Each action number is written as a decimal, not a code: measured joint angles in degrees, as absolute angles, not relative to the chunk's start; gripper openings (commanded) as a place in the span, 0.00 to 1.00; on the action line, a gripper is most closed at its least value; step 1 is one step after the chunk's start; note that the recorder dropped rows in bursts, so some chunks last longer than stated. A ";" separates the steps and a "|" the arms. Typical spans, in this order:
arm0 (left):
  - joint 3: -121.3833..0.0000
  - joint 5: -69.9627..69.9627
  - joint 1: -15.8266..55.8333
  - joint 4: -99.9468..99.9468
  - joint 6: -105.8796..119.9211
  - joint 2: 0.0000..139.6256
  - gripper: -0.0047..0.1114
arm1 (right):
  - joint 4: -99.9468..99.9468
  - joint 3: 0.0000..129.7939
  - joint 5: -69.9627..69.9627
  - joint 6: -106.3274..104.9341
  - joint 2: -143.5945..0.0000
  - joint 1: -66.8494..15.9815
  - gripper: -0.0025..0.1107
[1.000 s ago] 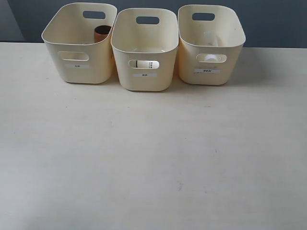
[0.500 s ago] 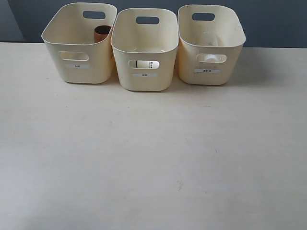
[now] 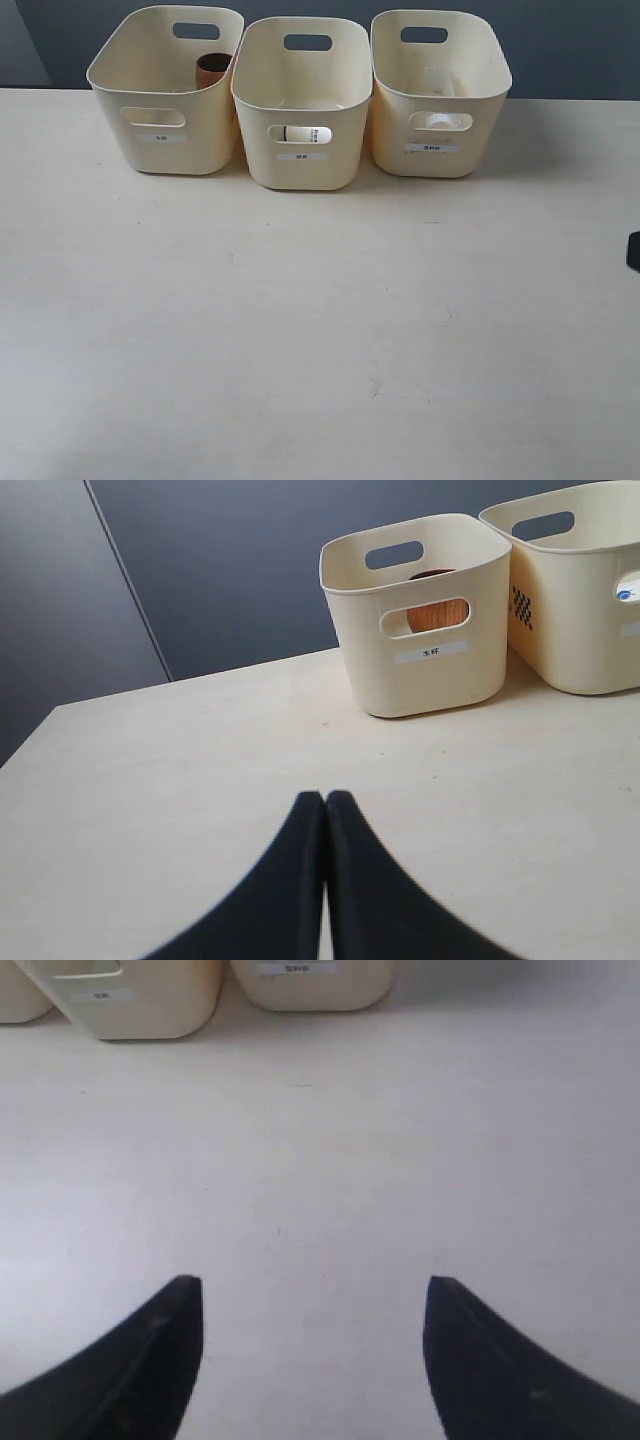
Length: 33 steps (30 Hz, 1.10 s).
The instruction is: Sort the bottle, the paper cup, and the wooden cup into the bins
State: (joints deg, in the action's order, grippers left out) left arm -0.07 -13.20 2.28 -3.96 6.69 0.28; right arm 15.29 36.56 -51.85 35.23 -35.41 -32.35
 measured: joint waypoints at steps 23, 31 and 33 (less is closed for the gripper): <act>-0.07 -13.20 2.28 -3.96 6.69 0.28 0.04 | 2.29 19.36 -32.63 41.31 -35.35 -32.63 0.56; -0.07 -13.20 2.28 -3.96 6.69 0.28 0.04 | 11.78 19.36 -32.63 41.31 -35.26 -33.44 0.56; -0.07 -13.20 2.28 -3.96 6.69 0.28 0.04 | 13.20 19.26 -32.13 41.31 -34.37 -34.29 0.56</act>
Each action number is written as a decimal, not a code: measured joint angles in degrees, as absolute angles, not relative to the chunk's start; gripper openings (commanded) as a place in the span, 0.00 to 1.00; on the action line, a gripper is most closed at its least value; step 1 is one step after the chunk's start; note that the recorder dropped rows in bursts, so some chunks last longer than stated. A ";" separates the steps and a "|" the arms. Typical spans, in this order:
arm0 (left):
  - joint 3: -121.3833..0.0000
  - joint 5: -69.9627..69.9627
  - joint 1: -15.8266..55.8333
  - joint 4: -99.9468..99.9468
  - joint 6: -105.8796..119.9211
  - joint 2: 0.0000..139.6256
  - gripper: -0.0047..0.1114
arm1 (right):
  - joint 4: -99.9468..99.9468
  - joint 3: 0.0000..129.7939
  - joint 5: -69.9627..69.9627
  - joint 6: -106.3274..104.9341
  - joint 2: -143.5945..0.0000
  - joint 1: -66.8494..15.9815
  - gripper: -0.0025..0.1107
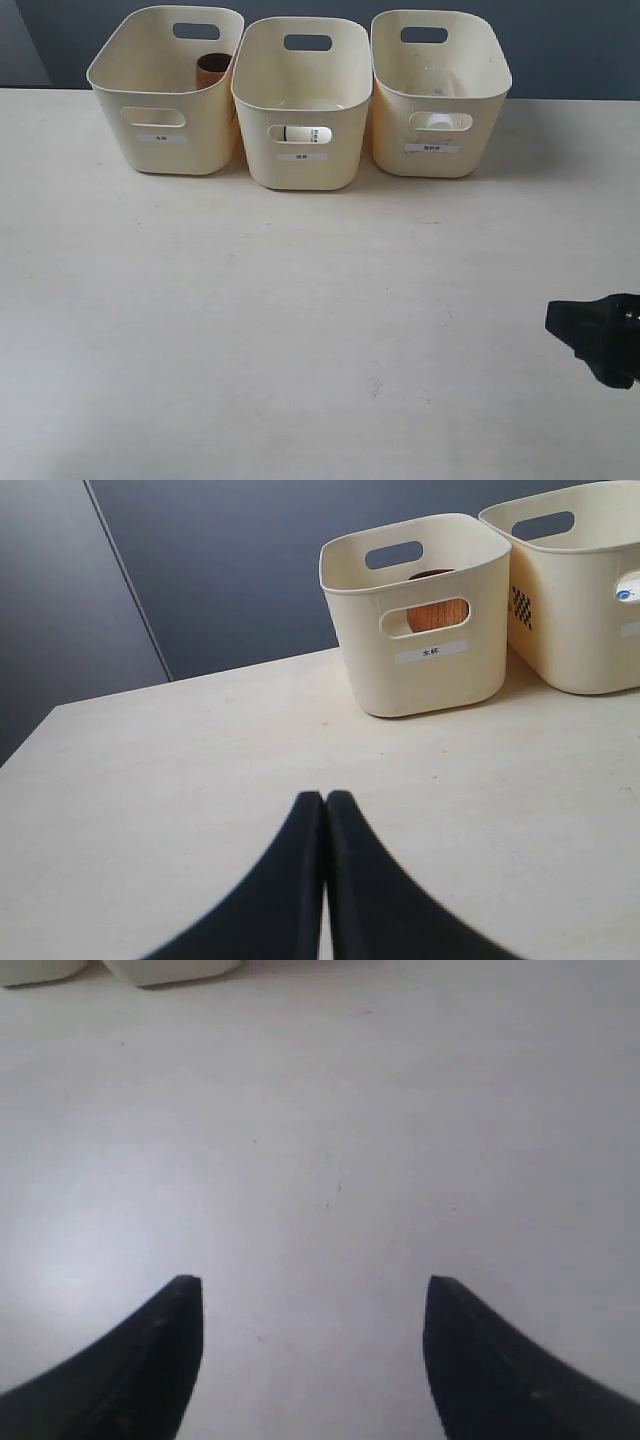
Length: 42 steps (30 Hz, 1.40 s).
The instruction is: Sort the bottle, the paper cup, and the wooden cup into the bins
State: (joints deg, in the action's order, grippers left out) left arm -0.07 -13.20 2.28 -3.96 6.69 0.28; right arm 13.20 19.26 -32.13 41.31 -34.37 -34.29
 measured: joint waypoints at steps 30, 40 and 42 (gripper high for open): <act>-0.07 -13.20 2.28 -3.96 6.69 0.28 0.04 | 31.49 14.61 -22.72 40.93 -0.31 -26.68 0.56; -0.07 -13.20 2.28 -3.96 6.69 0.28 0.04 | 34.01 1.26 -0.47 40.82 -0.31 -19.64 0.56; -0.07 -13.20 2.28 -3.96 6.69 0.28 0.04 | 34.79 0.48 0.00 40.82 -0.31 -19.64 0.56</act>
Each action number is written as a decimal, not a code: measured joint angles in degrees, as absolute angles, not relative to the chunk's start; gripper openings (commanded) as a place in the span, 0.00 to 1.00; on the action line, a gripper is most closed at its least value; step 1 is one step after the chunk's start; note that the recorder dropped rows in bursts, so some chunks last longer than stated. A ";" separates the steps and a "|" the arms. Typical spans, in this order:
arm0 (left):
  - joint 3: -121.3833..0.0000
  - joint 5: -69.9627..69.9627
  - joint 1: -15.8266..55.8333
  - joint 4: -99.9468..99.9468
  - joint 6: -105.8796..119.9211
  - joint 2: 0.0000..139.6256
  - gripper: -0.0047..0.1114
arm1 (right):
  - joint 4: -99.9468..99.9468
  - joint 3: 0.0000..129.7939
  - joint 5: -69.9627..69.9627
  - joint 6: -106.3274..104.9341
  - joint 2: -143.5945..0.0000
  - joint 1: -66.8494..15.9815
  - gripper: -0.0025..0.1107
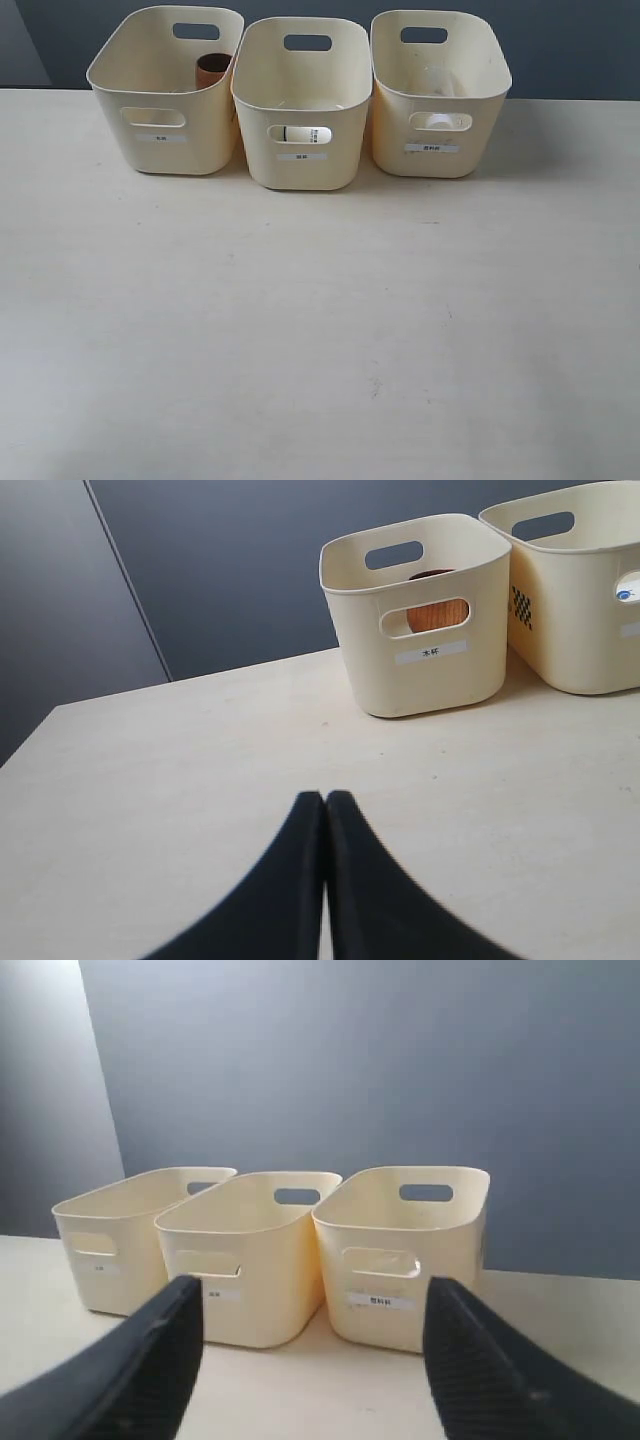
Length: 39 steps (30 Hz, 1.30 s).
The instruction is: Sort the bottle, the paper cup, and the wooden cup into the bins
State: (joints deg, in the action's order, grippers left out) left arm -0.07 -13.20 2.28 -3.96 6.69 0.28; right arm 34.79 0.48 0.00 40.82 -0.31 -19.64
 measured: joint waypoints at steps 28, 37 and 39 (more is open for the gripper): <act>-0.07 -13.20 2.28 -3.96 6.69 0.28 0.04 | 31.34 0.11 -10.02 40.82 -0.26 -12.27 0.56; -0.07 -13.20 2.28 -3.96 6.69 0.28 0.04 | 29.84 0.11 -10.16 39.26 -0.26 -12.39 0.56; -0.07 -13.20 2.28 -3.96 6.69 0.28 0.04 | 26.26 0.11 -10.16 36.01 -0.26 -12.51 0.56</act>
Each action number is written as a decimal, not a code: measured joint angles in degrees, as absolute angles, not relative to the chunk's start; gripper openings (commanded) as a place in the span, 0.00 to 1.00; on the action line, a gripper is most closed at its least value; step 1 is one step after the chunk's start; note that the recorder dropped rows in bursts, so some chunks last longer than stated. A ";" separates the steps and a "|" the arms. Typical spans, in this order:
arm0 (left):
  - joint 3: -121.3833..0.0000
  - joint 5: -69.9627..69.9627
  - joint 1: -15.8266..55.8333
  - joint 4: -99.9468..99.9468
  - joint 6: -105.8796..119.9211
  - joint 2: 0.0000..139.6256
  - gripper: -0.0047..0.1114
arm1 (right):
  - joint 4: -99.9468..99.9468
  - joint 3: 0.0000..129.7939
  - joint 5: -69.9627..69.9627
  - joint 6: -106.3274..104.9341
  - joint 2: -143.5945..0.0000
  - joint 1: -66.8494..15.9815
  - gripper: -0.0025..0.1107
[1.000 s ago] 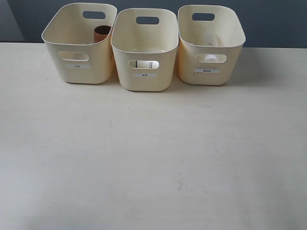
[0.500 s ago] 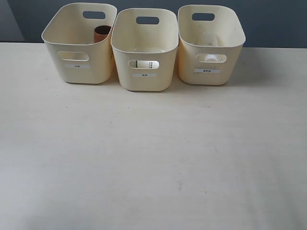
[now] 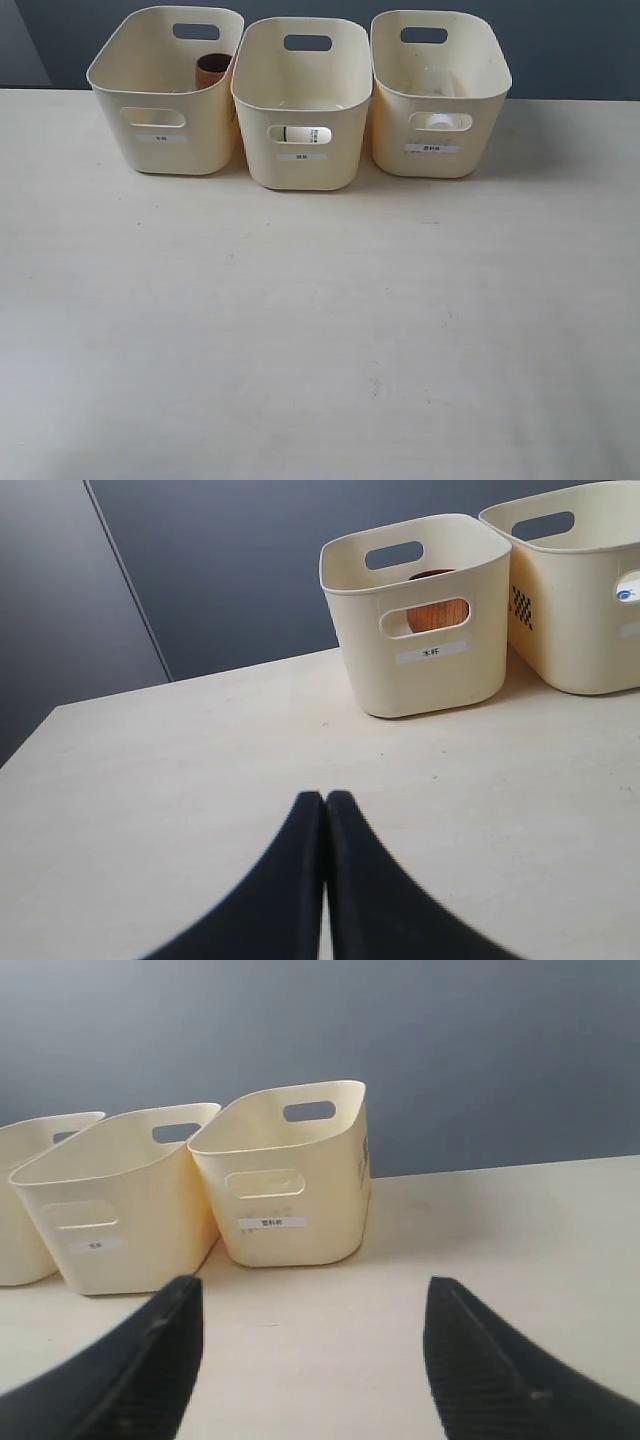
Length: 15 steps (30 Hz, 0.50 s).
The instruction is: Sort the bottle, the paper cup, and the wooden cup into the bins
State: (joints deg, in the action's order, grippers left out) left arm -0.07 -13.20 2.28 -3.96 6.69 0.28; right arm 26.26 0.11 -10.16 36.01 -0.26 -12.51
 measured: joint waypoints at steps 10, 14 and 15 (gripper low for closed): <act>-0.07 -13.20 2.28 -3.96 6.69 0.28 0.04 | -6.25 0.11 -10.07 -2.92 -0.26 -12.51 0.56; -0.07 -13.20 2.28 -3.96 6.69 0.28 0.04 | -6.79 0.11 -10.07 -5.39 -0.26 -12.51 0.56; -0.07 -13.20 2.28 -3.96 6.69 0.28 0.04 | -6.68 0.11 -10.19 -5.58 -0.26 -12.51 0.56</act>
State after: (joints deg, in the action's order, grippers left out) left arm -0.07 -13.20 2.28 -3.96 6.69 0.28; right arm -6.68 0.11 -10.19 -5.58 -0.26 -12.51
